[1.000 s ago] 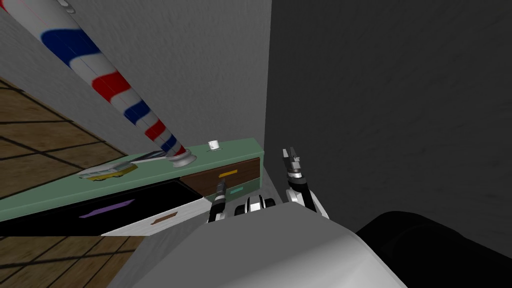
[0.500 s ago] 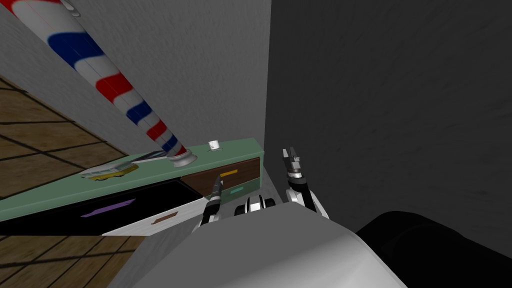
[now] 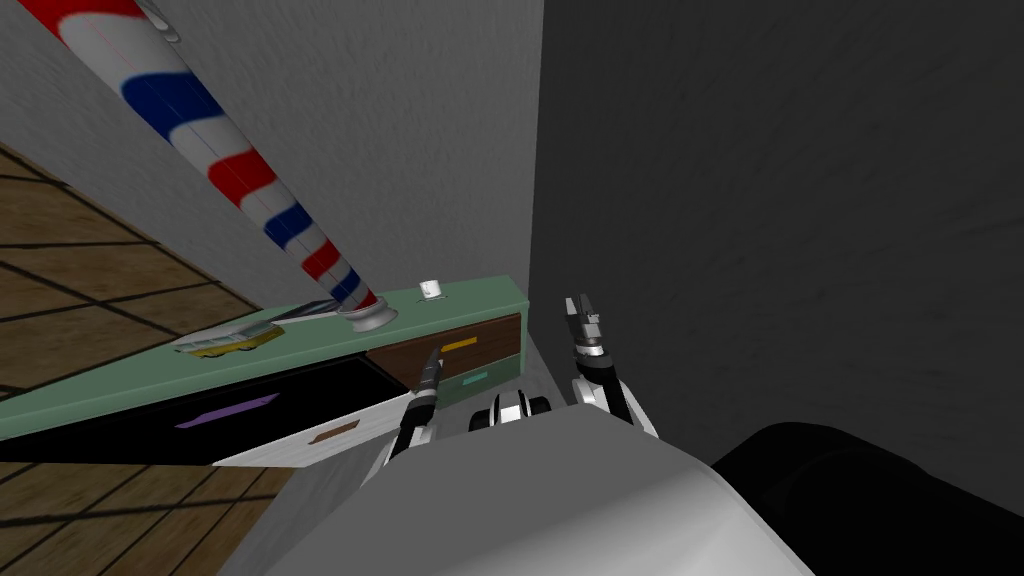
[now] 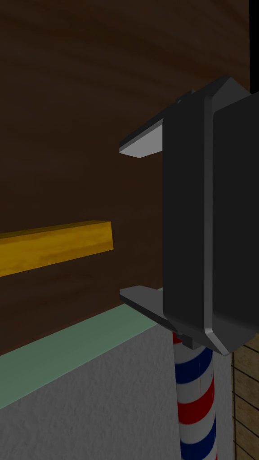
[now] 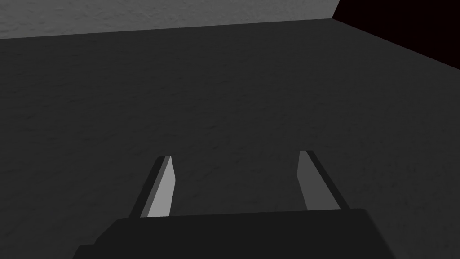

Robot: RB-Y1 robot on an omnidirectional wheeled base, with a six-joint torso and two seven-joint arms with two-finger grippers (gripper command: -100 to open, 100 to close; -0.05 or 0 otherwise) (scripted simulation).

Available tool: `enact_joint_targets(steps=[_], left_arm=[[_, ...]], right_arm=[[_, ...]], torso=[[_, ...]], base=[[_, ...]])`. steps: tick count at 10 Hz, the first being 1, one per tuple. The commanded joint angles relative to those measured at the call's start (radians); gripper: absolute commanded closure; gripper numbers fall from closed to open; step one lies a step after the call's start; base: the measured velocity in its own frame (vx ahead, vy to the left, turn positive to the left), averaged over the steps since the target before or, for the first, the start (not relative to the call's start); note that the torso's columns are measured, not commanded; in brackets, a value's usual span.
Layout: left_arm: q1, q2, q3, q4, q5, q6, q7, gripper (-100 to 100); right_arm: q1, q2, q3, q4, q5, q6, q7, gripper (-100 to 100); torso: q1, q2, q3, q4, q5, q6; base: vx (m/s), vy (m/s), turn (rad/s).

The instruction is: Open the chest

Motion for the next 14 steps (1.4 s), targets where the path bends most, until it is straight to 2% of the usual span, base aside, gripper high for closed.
enact_joint_targets(steps=[1, 3, 4, 9, 10, 11, 12, 13, 14], left_arm=[[-0.005, 0.001, 0.000, -0.033, 0.001, 0.046, 0.005, -100], [-0.006, -0.010, 0.001, -0.065, 0.002, 0.079, 0.009, -100], [-0.007, -0.040, 0.001, -0.082, 0.003, 0.095, 0.011, -100], [-0.007, -0.132, 0.001, -0.098, 0.003, 0.111, 0.013, -100], [-0.003, -0.118, 0.000, -0.096, 0.004, 0.107, 0.015, -100], [-0.006, -0.118, 0.004, -0.121, 0.005, 0.134, 0.017, -100], [-0.006, -0.120, 0.002, -0.107, 0.004, 0.117, 0.015, -100], [-0.006, -0.120, 0.003, -0.108, 0.004, 0.120, 0.015, 100], [0.005, -0.119, -0.002, -0.124, 0.003, 0.124, 0.017, 100]], right_arm=[[0.000, 0.000, 0.000, 0.000, 0.000, 0.000, 0.000, 0], [0.000, 0.000, 0.000, 0.000, 0.000, 0.000, 0.000, 0], [0.000, 0.000, 0.000, 0.000, 0.000, 0.000, 0.000, 0], [0.000, 0.000, 0.000, 0.000, 0.000, 0.000, 0.000, 0], [0.000, 0.000, 0.000, 0.000, 0.000, 0.000, 0.000, 0], [0.000, 0.000, 0.000, 0.000, 0.000, 0.000, 0.000, 0], [0.000, 0.000, 0.000, 0.000, 0.000, 0.000, 0.000, 0], [0.000, 0.000, 0.000, 0.000, 0.000, 0.000, 0.000, 0], [0.000, 0.000, 0.000, 0.000, 0.000, 0.000, 0.000, 0]], torso=[[0.000, 0.000, 0.000, 0.000, 0.000, 0.000], [-0.001, 0.000, 0.000, 0.000, 0.000, 0.000], [0.000, 0.000, 0.000, 0.000, 0.000, 0.000], [-0.001, -0.001, -0.001, 0.000, 0.000, 0.000], [0.000, 0.000, 0.000, 0.000, 0.000, 0.000], [0.000, 0.000, 0.000, 0.000, 0.000, 0.000], [0.001, -0.004, -0.002, -0.001, 0.000, 0.000], [0.000, -0.001, -0.001, -0.001, 0.000, 0.000], [0.000, 0.001, 0.001, 0.000, 0.000, 0.000]], base=[[-0.026, 0.021, 0.000], [-0.026, 0.015, 0.000], [-0.032, 0.018, 0.000], [-0.009, 0.007, 0.000], [0.000, 0.000, 0.000], [0.073, 0.014, -0.019], [0.047, 0.010, -0.006], [0.007, 0.002, 0.001], [-0.098, -0.015, 0.014]])
